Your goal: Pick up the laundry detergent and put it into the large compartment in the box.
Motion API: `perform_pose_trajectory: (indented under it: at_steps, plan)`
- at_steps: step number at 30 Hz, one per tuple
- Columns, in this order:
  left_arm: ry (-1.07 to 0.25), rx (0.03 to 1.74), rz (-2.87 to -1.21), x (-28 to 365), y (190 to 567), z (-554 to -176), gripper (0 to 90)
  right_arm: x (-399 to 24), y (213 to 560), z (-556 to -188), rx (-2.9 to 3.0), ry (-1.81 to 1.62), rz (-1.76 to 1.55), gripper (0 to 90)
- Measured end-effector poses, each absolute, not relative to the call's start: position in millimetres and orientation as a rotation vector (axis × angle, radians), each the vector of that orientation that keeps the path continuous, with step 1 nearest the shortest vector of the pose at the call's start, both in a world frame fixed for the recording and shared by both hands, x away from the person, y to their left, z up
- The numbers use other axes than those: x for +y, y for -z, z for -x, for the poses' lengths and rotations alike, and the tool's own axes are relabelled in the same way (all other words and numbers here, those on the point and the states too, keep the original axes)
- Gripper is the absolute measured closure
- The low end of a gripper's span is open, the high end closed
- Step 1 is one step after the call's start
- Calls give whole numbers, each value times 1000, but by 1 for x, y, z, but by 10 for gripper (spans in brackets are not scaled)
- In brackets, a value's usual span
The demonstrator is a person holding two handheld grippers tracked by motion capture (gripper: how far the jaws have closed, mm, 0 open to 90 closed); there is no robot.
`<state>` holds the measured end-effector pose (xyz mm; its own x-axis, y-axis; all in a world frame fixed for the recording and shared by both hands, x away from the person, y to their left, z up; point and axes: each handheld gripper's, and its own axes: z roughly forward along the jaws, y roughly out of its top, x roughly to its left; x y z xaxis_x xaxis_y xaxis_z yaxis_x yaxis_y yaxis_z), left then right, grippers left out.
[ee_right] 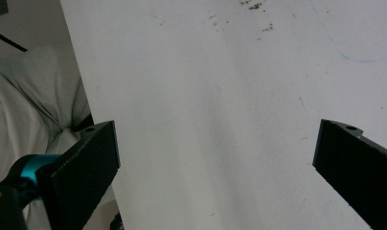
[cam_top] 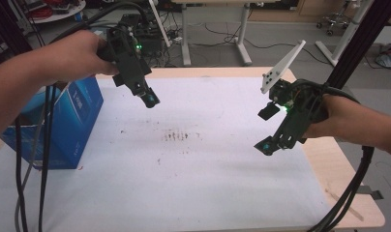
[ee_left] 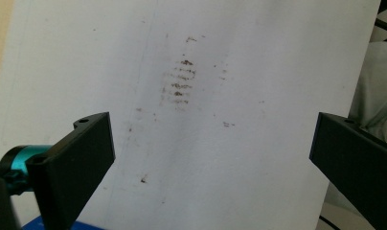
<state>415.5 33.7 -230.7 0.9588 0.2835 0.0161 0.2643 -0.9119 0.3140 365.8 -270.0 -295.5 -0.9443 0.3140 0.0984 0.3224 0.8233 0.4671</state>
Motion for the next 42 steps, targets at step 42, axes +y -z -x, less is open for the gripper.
perform_pose_trajectory:
  at_steps: [42]
  plan:
    - [-1,371,-2853,13,281,-419,16,-262,308,-370,-2972,747,499,11]
